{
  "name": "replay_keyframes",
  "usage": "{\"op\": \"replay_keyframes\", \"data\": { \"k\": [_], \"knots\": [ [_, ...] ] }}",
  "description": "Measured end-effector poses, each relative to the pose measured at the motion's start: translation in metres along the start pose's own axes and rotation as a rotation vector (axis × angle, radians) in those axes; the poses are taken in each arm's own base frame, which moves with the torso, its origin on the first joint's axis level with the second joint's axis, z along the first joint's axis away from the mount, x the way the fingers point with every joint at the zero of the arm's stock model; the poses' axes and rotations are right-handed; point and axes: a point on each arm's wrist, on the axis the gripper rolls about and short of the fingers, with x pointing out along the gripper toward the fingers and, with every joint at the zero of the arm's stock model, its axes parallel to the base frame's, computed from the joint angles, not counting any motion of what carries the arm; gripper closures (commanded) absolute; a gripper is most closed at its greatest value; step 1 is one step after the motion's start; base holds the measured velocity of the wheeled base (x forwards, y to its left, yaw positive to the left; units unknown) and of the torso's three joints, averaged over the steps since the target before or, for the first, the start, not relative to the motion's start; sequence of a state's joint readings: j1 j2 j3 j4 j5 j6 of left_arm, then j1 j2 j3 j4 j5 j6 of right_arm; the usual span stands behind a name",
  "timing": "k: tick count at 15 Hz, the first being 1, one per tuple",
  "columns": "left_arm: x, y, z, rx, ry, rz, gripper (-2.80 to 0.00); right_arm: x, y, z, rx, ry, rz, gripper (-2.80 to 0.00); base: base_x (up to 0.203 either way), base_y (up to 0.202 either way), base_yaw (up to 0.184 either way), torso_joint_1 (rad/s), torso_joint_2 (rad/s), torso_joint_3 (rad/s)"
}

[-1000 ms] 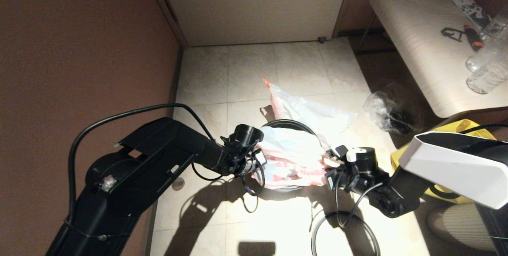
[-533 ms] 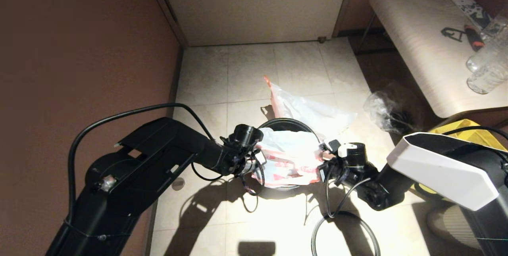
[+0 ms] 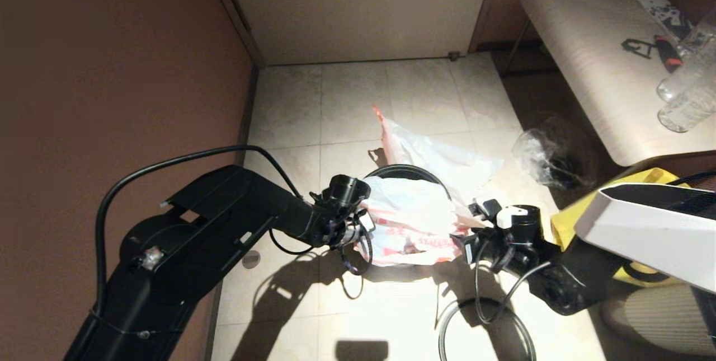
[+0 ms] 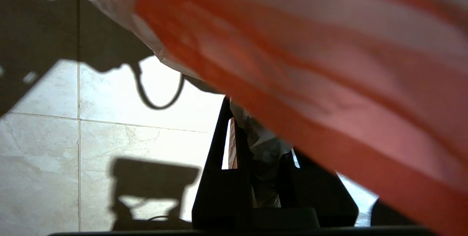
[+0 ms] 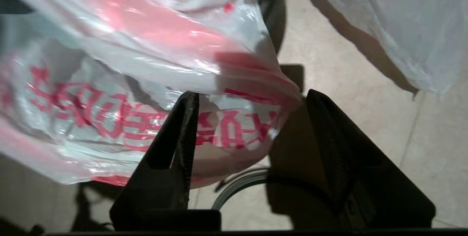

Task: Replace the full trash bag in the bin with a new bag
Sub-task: Put the new garbage bag on the trash can

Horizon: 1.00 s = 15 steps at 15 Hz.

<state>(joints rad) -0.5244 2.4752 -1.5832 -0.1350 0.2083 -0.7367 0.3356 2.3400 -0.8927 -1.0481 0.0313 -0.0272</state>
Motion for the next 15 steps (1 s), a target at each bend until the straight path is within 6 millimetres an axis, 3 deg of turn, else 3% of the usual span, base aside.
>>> {"op": "replay_keyframes", "data": {
  "k": [3, 5, 11, 15],
  "knots": [
    [0.000, 0.000, 0.000, 0.001, 0.001, 0.001, 0.00, -0.031, -0.003, 0.007, -0.001, -0.035, 0.119, -2.80, 0.000, 0.000, 0.000, 0.000, 0.00, 0.000],
    [0.000, 0.000, 0.000, 0.001, 0.001, 0.000, 0.00, -0.039, -0.006, 0.013, -0.049, -0.079, 0.150, -2.80, 0.000, 0.000, 0.000, 0.000, 0.00, 0.000],
    [-0.001, 0.000, 0.000, 0.000, 0.001, -0.002, 0.00, -0.008, 0.006, 0.042, -0.212, -0.129, 0.181, -2.80, 0.000, 0.000, 0.000, 0.000, 0.00, 0.000],
    [-0.003, 0.001, 0.002, -0.005, 0.025, -0.028, 0.00, 0.010, 0.019, 0.040, -0.294, -0.072, 0.219, -2.80, 0.000, 0.000, 0.000, 0.000, 0.00, 0.000]
  ]
}}
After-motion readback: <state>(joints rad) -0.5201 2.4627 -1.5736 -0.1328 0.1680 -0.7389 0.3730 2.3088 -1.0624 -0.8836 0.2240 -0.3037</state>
